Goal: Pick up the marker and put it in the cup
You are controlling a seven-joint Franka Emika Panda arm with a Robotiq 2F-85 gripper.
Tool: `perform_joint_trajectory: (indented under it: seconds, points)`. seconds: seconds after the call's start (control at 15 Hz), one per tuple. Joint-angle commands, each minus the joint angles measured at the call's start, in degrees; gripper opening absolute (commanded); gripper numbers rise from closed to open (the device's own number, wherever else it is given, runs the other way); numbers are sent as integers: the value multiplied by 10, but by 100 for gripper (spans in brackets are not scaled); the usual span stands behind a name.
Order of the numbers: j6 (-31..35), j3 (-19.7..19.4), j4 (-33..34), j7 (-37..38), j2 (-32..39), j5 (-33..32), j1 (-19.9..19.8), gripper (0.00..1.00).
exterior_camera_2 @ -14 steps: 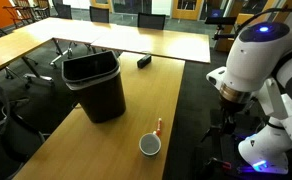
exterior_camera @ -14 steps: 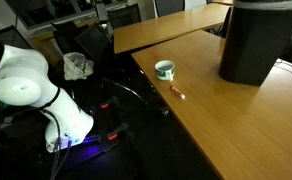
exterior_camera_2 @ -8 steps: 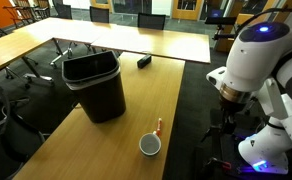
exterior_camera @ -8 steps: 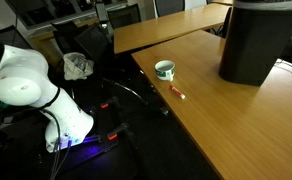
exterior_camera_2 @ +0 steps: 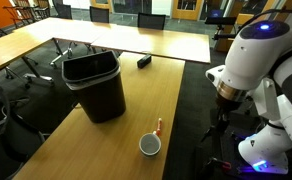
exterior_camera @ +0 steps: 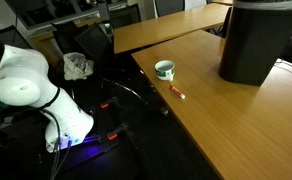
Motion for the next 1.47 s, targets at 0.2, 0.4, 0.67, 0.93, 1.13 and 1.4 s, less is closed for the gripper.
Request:
perform_joint_trajectory:
  seconds: [0.2,0.4,0.67,0.93,1.13,1.4]
  points:
    - [183,5,-27,148,87,0,-62,100]
    - [292,0,-27,213,166,-4,-91,100]
    - [414,-11,-12,334,287,-32,-112,100]
    - [482,-59,11,469,380,-83,-100,100]
    - [500,-104,35,564,437,-102,-81,100]
    - [482,-146,75,627,512,-69,-51,100]
